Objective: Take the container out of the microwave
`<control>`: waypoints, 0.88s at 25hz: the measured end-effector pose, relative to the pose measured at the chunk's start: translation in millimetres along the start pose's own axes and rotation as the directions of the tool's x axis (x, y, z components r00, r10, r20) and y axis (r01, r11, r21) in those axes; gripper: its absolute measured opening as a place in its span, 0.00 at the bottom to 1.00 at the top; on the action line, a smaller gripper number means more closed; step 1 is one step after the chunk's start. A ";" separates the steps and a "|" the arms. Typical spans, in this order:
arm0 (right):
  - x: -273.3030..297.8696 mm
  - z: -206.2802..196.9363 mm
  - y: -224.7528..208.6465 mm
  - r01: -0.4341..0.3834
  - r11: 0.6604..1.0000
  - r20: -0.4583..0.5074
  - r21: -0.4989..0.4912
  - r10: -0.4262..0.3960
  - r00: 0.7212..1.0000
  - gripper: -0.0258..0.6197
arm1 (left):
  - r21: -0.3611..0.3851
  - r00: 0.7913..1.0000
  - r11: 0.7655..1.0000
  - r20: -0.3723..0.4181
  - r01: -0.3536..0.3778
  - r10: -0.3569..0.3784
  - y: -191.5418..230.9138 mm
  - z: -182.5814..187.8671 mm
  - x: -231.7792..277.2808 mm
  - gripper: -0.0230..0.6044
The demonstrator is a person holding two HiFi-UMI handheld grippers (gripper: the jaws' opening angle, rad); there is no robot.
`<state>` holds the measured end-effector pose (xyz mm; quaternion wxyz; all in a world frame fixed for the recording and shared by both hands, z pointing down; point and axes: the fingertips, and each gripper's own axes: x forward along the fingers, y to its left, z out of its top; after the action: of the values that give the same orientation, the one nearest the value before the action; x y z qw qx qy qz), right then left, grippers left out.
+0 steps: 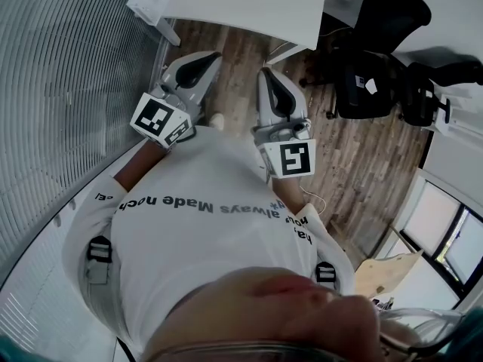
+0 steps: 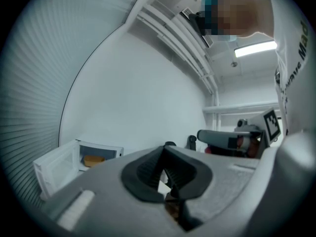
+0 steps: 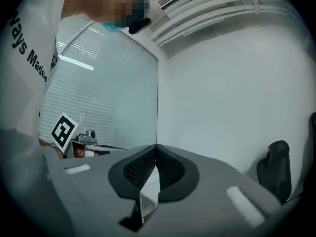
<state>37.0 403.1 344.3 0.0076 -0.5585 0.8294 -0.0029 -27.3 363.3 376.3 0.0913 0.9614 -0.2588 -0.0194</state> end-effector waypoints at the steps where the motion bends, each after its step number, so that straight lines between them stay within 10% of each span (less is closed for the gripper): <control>1: 5.2 -0.7 -2.1 0.001 1.000 -0.003 -0.004 -0.001 1.000 0.04 | -0.002 1.000 1.000 0.000 0.002 -0.002 5.1 0.6 3.0 0.04; 22: 209.6 15.7 -18.8 -0.034 0.998 -0.042 -0.051 0.032 0.999 0.04 | -0.021 1.000 1.000 0.027 0.000 0.001 193.2 59.7 52.1 0.04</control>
<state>-24.2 201.9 326.8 -0.0237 -0.5445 0.8384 0.0073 -82.7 163.2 353.9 0.0978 0.9600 -0.2600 -0.0351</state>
